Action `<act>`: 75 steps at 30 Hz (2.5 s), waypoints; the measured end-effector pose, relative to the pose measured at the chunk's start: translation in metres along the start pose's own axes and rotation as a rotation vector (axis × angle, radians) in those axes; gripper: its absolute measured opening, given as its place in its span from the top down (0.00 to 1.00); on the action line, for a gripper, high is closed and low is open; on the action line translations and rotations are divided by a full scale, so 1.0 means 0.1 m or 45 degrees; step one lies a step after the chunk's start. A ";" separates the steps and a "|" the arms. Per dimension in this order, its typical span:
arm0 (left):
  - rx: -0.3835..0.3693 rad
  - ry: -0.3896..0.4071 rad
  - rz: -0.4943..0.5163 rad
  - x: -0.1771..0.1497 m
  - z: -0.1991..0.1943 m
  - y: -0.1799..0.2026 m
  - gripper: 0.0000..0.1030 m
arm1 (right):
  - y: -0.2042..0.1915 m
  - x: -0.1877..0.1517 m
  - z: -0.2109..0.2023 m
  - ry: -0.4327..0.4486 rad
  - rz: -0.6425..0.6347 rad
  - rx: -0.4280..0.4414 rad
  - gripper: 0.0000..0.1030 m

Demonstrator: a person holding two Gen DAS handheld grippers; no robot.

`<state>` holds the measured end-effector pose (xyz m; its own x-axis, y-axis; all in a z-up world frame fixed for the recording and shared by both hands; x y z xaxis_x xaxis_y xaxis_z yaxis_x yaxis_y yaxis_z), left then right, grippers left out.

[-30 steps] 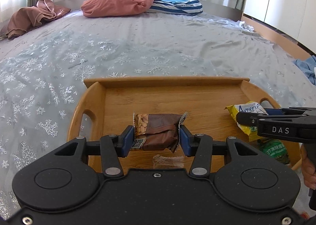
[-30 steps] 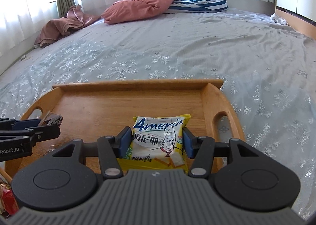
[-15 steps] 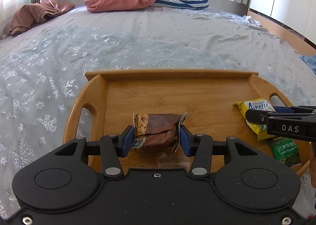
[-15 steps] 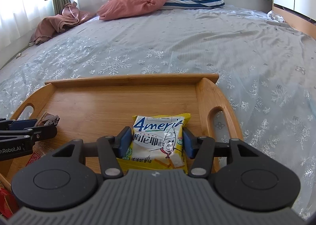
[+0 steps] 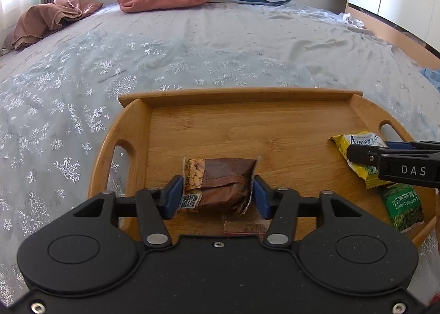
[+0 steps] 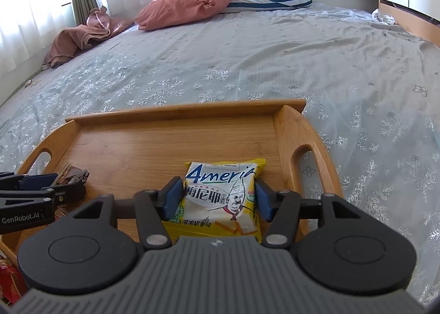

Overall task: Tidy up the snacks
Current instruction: 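Lower both tools into the tray and open them to release both snacks, then move both tools back over the snack pile beside the tray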

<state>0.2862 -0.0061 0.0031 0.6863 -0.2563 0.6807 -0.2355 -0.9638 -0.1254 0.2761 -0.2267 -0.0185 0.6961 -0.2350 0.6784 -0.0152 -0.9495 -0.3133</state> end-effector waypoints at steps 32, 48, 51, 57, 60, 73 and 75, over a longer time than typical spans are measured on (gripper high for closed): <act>-0.003 0.208 -0.028 -0.59 -1.39 -0.14 0.06 | -0.29 -0.47 -1.21 0.160 -0.119 0.204 0.07; 0.046 0.256 -0.014 -1.31 -1.95 -0.03 0.04 | -0.34 -1.13 -1.66 0.257 -0.264 0.159 0.00; 0.042 0.248 -0.019 -1.41 -1.96 0.02 0.04 | -0.35 -1.26 -1.68 0.261 -0.297 0.141 0.00; 0.037 0.231 -0.010 -1.52 -1.94 0.14 0.04 | -0.35 -1.48 -1.64 0.238 -0.316 0.118 0.00; 0.033 0.235 0.009 -1.54 -1.93 0.22 0.04 | -0.33 -1.54 -1.62 0.225 -0.288 0.116 0.00; -0.031 0.198 -0.039 -1.49 -1.71 0.46 0.04 | -0.17 -1.61 -1.50 0.240 -0.104 0.088 0.11; -0.038 0.182 -0.052 -1.48 -1.65 0.49 0.04 | -0.16 -1.62 -1.49 0.230 -0.096 0.094 0.13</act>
<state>0.0597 -0.0029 0.0156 0.5911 -0.2014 0.7810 -0.2313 -0.9700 -0.0751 0.0570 -0.2048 -0.0246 0.5531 -0.2035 0.8079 0.0892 -0.9497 -0.3002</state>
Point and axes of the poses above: each gripper's, at about its wrist camera, not at the fingertips, and z roughly the way its jaws point, y to its right, x to its top, the point moved 2 cm from there along z, roughly the way its jaws point, and after that the axes turned 12 degrees about z, right-handed, at the moved point
